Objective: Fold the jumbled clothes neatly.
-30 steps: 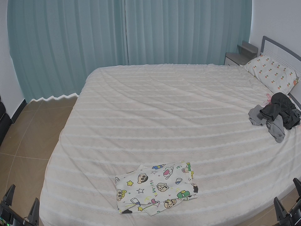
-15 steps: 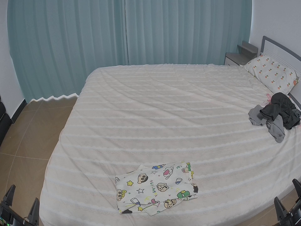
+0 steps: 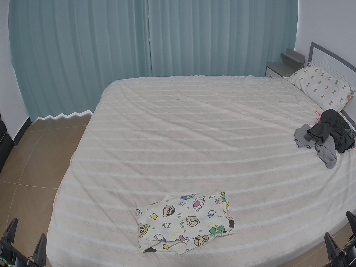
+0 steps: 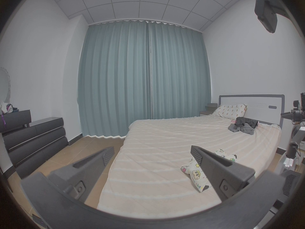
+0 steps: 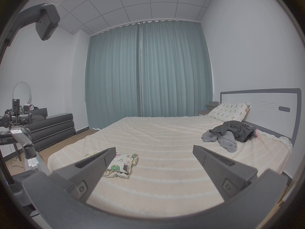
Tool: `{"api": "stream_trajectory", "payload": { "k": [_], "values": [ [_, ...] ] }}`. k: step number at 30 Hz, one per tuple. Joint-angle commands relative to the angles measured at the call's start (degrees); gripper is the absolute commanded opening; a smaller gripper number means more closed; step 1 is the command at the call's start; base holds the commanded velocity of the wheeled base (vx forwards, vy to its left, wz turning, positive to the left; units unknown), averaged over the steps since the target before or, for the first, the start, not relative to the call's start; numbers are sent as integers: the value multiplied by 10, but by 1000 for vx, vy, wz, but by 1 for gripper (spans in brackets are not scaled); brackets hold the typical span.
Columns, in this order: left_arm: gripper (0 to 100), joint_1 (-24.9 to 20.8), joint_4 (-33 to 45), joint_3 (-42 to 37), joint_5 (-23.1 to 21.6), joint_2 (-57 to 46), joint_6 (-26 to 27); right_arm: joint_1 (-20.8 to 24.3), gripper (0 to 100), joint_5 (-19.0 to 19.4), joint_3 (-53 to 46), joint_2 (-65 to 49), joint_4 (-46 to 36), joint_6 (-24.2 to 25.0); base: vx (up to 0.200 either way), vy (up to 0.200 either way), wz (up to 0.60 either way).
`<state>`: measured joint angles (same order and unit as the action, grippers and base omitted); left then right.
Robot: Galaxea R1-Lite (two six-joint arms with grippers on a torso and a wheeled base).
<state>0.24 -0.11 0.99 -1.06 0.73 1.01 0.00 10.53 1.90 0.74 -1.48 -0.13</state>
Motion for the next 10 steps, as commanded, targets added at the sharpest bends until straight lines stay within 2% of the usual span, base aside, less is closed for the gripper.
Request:
{"api": "stream_trajectory", "payload": {
  "k": [1, 10],
  "values": [
    [100, 0, -1, -10, 0, -4, 0, 0, 100, 1, -1, -7, 0, 0, 0, 0, 0],
    [100, 0, -2, -10, 1, -4, 0, 0, 100, -1, -1, -7, 0, 0, 0, 0, 0]
  ]
}}
